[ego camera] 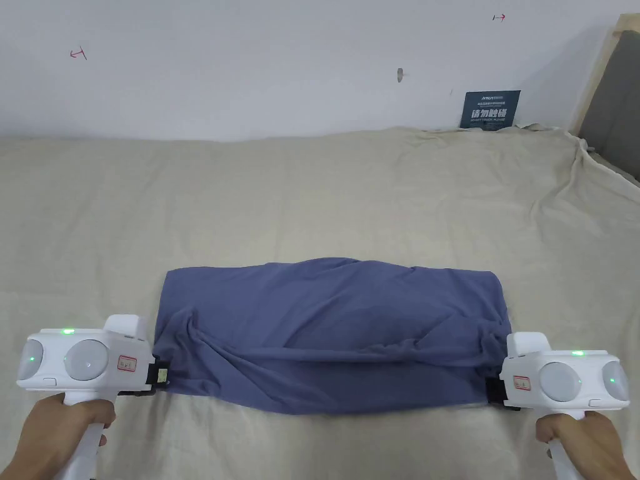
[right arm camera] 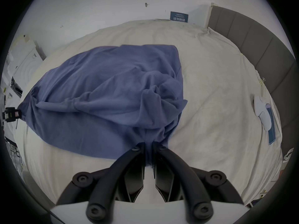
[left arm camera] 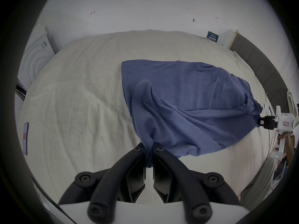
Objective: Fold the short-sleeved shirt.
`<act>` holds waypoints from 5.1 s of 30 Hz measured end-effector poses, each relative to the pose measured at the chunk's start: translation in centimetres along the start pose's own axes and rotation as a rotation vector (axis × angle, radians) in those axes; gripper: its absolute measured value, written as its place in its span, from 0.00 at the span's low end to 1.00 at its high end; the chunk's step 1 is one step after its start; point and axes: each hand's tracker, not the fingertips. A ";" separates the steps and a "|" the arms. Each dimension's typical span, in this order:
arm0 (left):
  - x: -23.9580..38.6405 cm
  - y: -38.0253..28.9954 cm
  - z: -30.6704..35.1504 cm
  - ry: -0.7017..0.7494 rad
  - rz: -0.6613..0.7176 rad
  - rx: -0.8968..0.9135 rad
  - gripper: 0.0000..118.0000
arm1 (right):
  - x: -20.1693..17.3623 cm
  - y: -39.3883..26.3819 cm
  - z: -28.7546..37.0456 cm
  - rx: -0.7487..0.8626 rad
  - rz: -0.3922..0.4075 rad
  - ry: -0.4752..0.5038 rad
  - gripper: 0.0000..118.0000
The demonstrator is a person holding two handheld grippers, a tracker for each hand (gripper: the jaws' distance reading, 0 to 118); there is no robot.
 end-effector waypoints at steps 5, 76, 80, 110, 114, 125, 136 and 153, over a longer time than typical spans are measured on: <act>-1.4 -1.9 1.8 -0.008 0.039 -0.002 0.05 | 0.4 -1.3 6.4 0.089 -0.067 0.066 0.06; -4.1 6.6 -4.5 0.063 0.094 0.042 0.01 | -1.9 2.7 13.3 0.459 -0.072 0.020 0.00; -4.5 7.1 -6.2 0.105 0.089 0.000 0.58 | -1.7 3.1 12.3 0.436 -0.083 0.024 0.00; -2.6 4.5 -0.2 -0.041 0.005 0.106 0.00 | 1.1 11.1 -2.0 0.116 -0.116 0.021 0.23; -2.2 3.9 1.0 -0.044 0.003 0.114 0.00 | 1.3 11.1 -4.4 0.067 -0.136 -0.002 0.83; -2.7 3.4 0.6 -0.034 -0.001 0.098 0.00 | 0.0 11.3 -7.0 -0.021 -0.095 -0.041 0.22; -2.9 2.7 1.2 0.017 0.016 0.093 0.00 | 0.1 9.1 1.5 0.138 -0.038 0.079 0.03; -4.1 -6.4 9.8 0.018 0.071 0.142 0.00 | 2.5 -4.2 18.9 0.279 -0.095 0.236 0.03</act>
